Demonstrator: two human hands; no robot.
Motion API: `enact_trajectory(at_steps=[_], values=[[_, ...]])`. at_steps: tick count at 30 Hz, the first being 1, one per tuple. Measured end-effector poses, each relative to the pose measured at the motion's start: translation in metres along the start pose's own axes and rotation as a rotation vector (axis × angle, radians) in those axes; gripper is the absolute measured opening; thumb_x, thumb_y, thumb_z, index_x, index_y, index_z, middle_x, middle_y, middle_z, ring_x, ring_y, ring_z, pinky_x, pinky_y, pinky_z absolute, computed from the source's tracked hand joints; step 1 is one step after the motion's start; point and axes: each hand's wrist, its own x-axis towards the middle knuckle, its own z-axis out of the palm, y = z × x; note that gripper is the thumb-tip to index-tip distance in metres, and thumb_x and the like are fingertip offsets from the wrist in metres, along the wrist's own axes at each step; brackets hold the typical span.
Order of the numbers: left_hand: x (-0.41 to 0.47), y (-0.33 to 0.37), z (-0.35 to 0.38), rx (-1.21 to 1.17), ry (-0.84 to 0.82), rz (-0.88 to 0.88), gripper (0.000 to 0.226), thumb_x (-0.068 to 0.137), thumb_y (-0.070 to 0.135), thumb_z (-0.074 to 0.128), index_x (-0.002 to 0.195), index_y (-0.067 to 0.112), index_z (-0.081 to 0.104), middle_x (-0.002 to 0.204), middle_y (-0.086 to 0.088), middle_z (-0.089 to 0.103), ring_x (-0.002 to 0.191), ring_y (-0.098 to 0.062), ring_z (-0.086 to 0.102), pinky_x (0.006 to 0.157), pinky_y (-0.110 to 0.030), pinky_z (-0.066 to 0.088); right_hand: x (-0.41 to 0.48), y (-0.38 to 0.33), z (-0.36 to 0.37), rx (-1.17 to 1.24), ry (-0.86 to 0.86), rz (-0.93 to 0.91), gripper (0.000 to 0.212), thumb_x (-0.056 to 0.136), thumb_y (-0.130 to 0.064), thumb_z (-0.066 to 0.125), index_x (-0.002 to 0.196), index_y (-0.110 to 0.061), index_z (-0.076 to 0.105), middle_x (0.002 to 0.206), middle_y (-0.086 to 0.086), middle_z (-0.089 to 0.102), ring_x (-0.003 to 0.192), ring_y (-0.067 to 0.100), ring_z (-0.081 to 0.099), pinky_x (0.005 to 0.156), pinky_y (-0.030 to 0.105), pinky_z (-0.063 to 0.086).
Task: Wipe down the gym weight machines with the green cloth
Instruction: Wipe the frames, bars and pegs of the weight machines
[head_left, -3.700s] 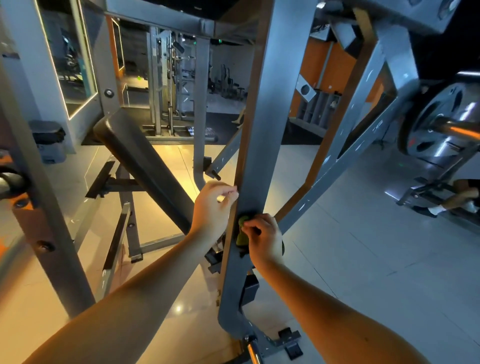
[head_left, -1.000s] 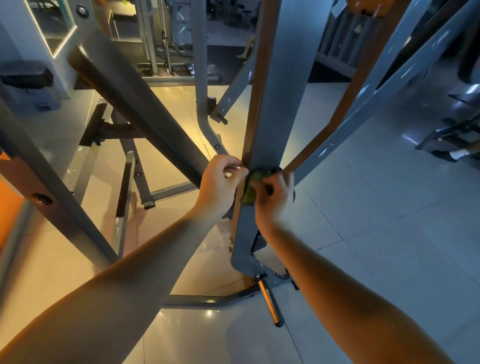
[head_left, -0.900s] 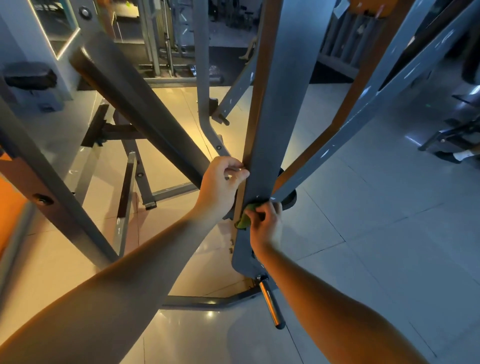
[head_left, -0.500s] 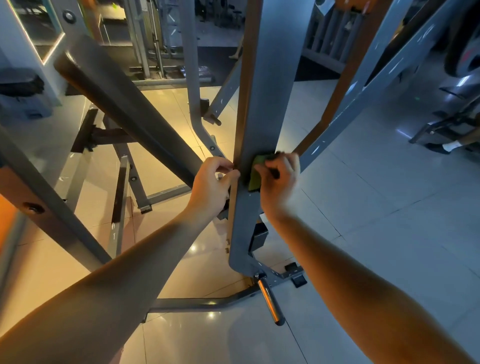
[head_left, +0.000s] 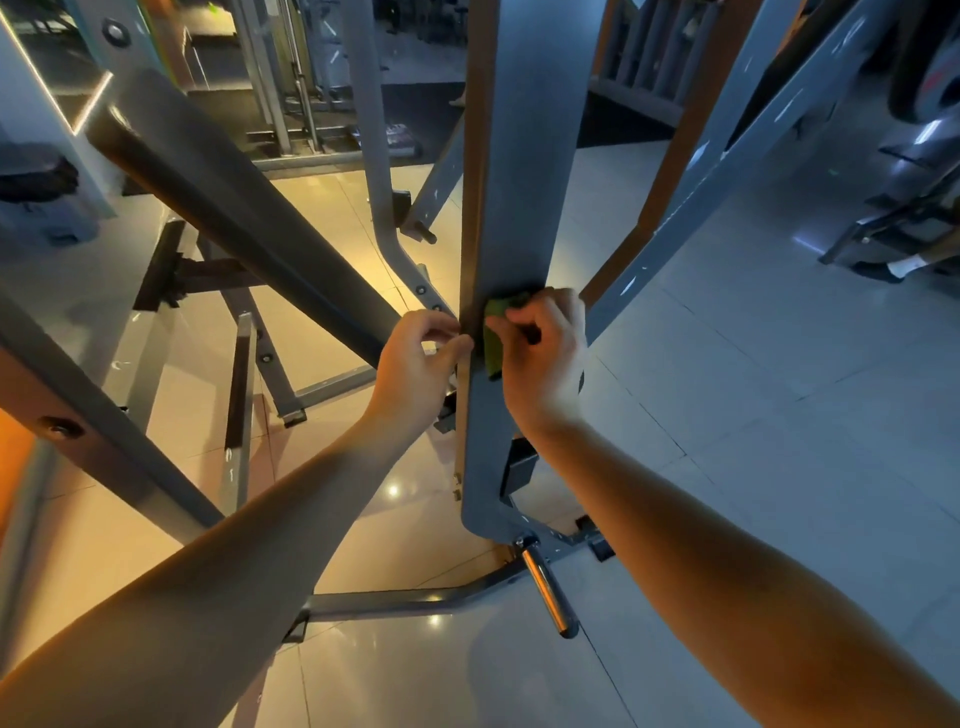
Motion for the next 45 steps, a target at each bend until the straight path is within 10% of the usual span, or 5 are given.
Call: enact_trajectory(at_steps=[8, 14, 25, 31, 45], values=[[-0.003, 0.01, -0.009, 0.037, 0.005, 0.035, 0.012, 0.094, 0.032, 0.071, 0.103, 0.032, 0.064, 0.105, 0.015, 0.064, 0.097, -0.005, 0.063, 0.093, -0.033, 0.058, -0.077, 0.065, 0.013, -0.148, -0.357, 0.497, 0.026, 0.088, -0.013, 0.076, 0.07, -0.017, 0.057, 0.092, -0.003, 0.056, 0.084, 0.017, 0.06, 0.074, 0.032, 0.054], [0.014, 0.058, -0.029, -0.055, 0.004, 0.146, 0.011, 0.095, 0.025, 0.071, 0.105, 0.026, 0.067, 0.105, 0.01, 0.064, 0.1, -0.005, 0.062, 0.092, -0.036, 0.056, 0.023, -0.031, -0.019, -0.074, -0.176, 0.205, 0.023, 0.092, -0.018, 0.075, 0.076, -0.022, 0.059, 0.088, -0.015, 0.051, 0.082, -0.003, 0.052, 0.069, 0.003, 0.039], [0.038, 0.149, -0.046, -0.189, 0.207, 0.265, 0.015, 0.1, 0.014, 0.062, 0.114, 0.013, 0.069, 0.103, 0.005, 0.068, 0.089, 0.007, 0.064, 0.074, -0.013, 0.052, 0.133, -0.123, -0.035, 0.1, 0.11, -0.304, 0.017, 0.088, -0.01, 0.075, 0.075, -0.014, 0.065, 0.088, -0.006, 0.055, 0.09, 0.019, 0.05, 0.086, 0.012, 0.034], [0.002, 0.126, -0.039, 0.039, 0.149, 0.185, 0.023, 0.102, 0.035, 0.057, 0.121, 0.028, 0.069, 0.117, 0.016, 0.064, 0.106, -0.002, 0.062, 0.093, -0.038, 0.058, 0.057, -0.053, -0.039, -0.009, -0.25, -0.226, 0.017, 0.09, -0.01, 0.075, 0.082, -0.023, 0.068, 0.089, -0.017, 0.059, 0.094, 0.005, 0.046, 0.078, 0.033, 0.051], [-0.099, 0.185, -0.092, 0.125, 0.234, 0.044, 0.032, 0.096, 0.025, 0.069, 0.127, 0.026, 0.063, 0.114, 0.014, 0.069, 0.108, -0.005, 0.065, 0.098, -0.028, 0.054, 0.101, -0.152, -0.092, 0.65, -0.842, 0.085, 0.005, 0.097, -0.006, 0.066, 0.096, -0.01, 0.069, 0.097, 0.004, 0.076, 0.098, 0.019, 0.073, 0.092, 0.045, 0.06]])
